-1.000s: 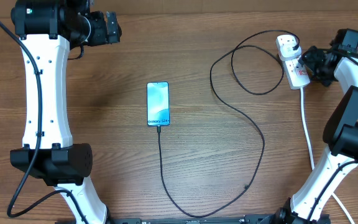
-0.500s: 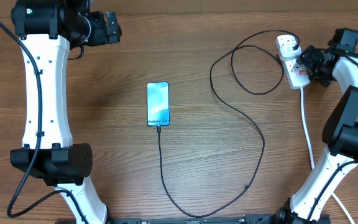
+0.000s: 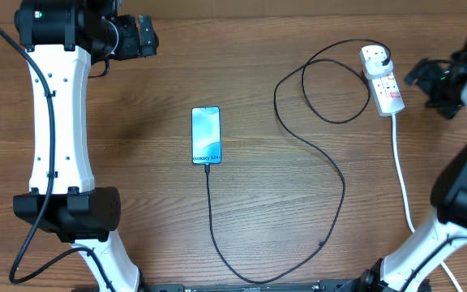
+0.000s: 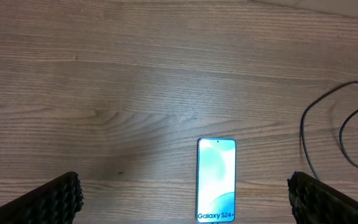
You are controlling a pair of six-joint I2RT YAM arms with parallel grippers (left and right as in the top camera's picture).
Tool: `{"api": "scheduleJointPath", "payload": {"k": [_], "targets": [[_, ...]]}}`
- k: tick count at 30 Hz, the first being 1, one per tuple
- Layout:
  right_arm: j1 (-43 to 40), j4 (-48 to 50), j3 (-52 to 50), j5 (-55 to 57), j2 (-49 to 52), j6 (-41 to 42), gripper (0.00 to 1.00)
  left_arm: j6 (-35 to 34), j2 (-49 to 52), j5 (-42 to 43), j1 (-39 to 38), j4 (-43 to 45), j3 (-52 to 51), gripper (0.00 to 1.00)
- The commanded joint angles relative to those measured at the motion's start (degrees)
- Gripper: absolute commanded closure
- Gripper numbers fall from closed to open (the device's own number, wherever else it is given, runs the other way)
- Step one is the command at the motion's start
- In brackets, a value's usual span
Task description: Plug charger to phone and switch on socket
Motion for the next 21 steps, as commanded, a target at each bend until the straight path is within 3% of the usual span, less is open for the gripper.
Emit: {"api": "scheduleJointPath", "payload": {"k": [1,8,16,21], "targets": [[-0.04,-3.72,0.44,-0.09,-9.62,-2.38,0.01,-0.76,-0.9,-0.59,0.22,0.0,0.81,0.0],[1.01,-12.57,0.59,-5.46,-21.68,-6.86,0.01,-0.76,-0.9,-0.59,0.22,0.0,0.81,0.01],[1.31,-24.0,0.59,-5.7,-36.72,-7.06,0.0,-0.76,-0.9,-0.59,0.33,0.02,0.81,0.0],[1.31,-31.1,0.57,-11.82,-43.23,-6.45,0.0,-0.76,-0.9,-0.59,0.33,0.0,0.81,0.0]]}}
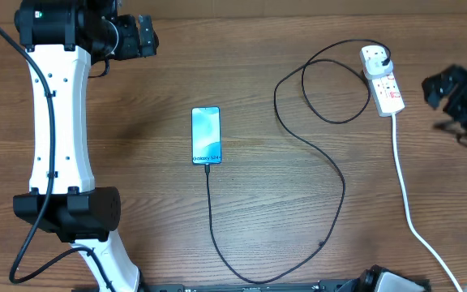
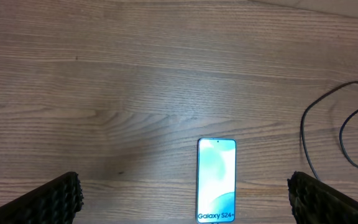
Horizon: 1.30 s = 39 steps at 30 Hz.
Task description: Plug charger to phone and switch on socket
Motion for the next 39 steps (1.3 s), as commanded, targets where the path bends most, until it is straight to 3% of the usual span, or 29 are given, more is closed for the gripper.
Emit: {"api": "scheduleJointPath", "payload": {"k": [1,12,23,31,39], "targets": [[0.04,-4.59,0.55,-5.79,-3.76,-0.26,0.0,-0.76,-0.9,-0.57,0.33,-0.02,0.81,0.01],[-0.13,-19.43,0.57,-8.0,-5.14,-0.48,0.0,-0.76,-0.9,-0.57,0.33,-0.02,0.81,0.01],[2.36,-14.97,0.44,-11.23,-15.78,-8.2,0.0,-0.76,-0.9,-0.57,0.33,0.0,0.81,0.01],[11.91,3.39,-7.67,-1.33,-28.33,-7.74,0.0,-0.76,-0.9,-0.57,0.33,-0.02,0.81,0.0],[17.29,36.02,-35.56,1.64,-43.52,-7.72,0.0,-0.76,-0.9,-0.57,0.33,-0.02,0.81,0.01]]}}
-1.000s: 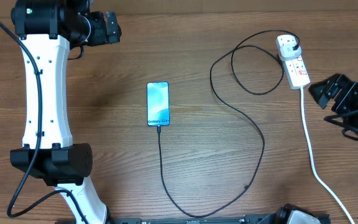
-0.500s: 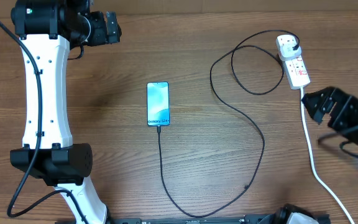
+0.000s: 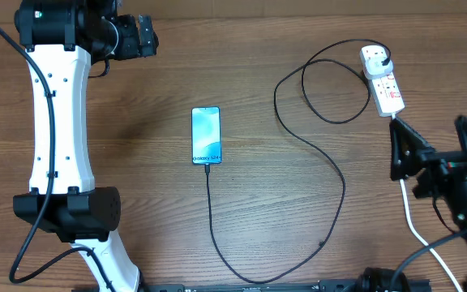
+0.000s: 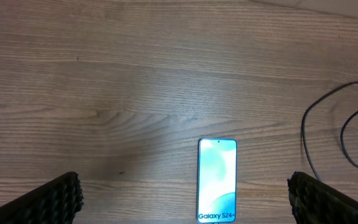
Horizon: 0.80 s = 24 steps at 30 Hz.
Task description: Plug charger to phone and switch on socket
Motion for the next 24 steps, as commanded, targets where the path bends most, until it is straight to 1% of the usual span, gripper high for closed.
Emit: {"api": "scheduleJointPath", "payload": {"k": [1,4,8,11,14,18,22,24], "targets": [[2.16,12.0,-15.19,2.47,-7.1,-0.15,0.0,-0.76,-0.9,-0.39,0.31,-0.02,0.81,0.0],[3.21,23.63,-27.28,2.47,-12.85,-0.15,0.0,-0.76,-0.9,-0.39,0.31,-0.02,0.81,0.01],[4.55,35.93,-42.18,2.93,-20.9,-0.17,0.0,-0.76,-0.9,-0.39,0.31,-0.02,0.81,0.0],[5.7,41.94,-51.45,4.59,-26.53,-0.17,0.0,-0.76,-0.9,-0.39,0.31,0.0,0.81,0.0],[6.95,45.53,-59.01,6.62,-31.61,-0.17,0.0,-0.76,-0.9,-0.39,0.31,0.0,0.81,0.0],[7.69,47.45,-66.14,7.45,-36.7,-0.17,0.0,-0.76,-0.9,-0.39,0.31,-0.02,0.81,0.01],[7.69,47.89,-70.71,7.43,-39.8,-0.17,0.0,-0.76,-0.9,-0.39,0.31,0.0,0.81,0.01],[7.69,48.13,-72.11,7.41,-39.76,-0.17,0.0,-0.76,-0.9,-0.42,0.31,-0.02,0.81,0.01]]}}
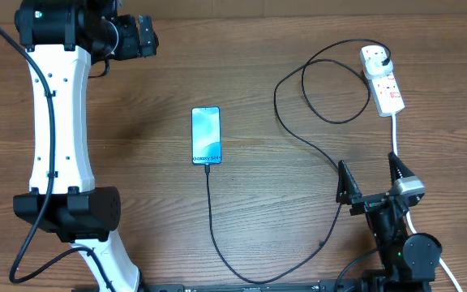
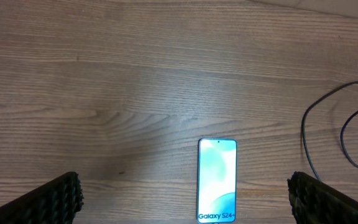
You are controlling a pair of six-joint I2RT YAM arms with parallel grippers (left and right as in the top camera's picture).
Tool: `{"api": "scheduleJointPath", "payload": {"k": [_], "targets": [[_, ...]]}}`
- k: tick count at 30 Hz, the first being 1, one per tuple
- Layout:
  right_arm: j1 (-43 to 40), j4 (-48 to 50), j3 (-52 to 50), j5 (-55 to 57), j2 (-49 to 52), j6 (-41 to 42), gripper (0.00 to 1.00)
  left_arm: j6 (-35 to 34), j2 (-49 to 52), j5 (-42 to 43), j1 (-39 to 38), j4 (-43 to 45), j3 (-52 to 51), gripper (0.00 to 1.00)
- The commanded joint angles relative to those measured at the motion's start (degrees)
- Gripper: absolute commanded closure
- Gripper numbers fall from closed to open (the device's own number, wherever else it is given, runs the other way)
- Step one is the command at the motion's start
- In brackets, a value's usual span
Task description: Plug charger to phone and switch on socket
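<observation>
The phone (image 1: 206, 135) lies face up mid-table with its screen lit, reading "Galaxy S24+" in the left wrist view (image 2: 217, 180). A black charger cable (image 1: 210, 219) is in its bottom port and loops right and back up to the plug (image 1: 375, 55) in the white power strip (image 1: 386, 85). My left gripper (image 1: 143, 36) hangs high at the back left, open wide, with nothing between its fingers (image 2: 51, 199). At the front right, far below the strip, my right gripper (image 1: 371, 182) is open and empty.
The strip's white mains cord (image 1: 397, 138) runs down the right side and passes under the right gripper. The black cable makes a wide loop (image 1: 331, 89) left of the strip. The left arm's white link (image 1: 55, 122) spans the table's left side.
My right arm has moved from the right edge beside the white cord to the front right, its open fingers now pointing up the table. Phone, cable and left gripper are unchanged.
My right gripper was right beside the power strip. Then it stood off at the right edge, then lower beside the white cord, and now it is at the front right. All along the phone was lit with the cable in it, and the left arm stayed still.
</observation>
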Motion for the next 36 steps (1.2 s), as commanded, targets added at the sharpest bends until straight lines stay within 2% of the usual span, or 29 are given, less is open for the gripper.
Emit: {"api": "scheduleJointPath", "payload": {"k": [1,4,31,36], "targets": [[0.33,0.66,-2.32,0.94,-0.9,-0.04,0.0,-0.76,-0.9,-0.39,0.33,-0.02,0.81,0.01],[0.33,-3.45,-2.95,0.96,-0.9,-0.07,0.0,-0.76,-0.9,-0.39,0.33,-0.02,0.81,0.0],[0.33,-3.26,-2.95,0.94,-0.85,-0.07,0.0,-0.76,-0.9,-0.57,0.28,0.02,0.81,0.0],[0.33,-3.26,-2.95,0.94,-0.85,-0.07,0.0,-0.76,-3.98,-1.05,-0.22,-0.02,0.81,0.0]]}}
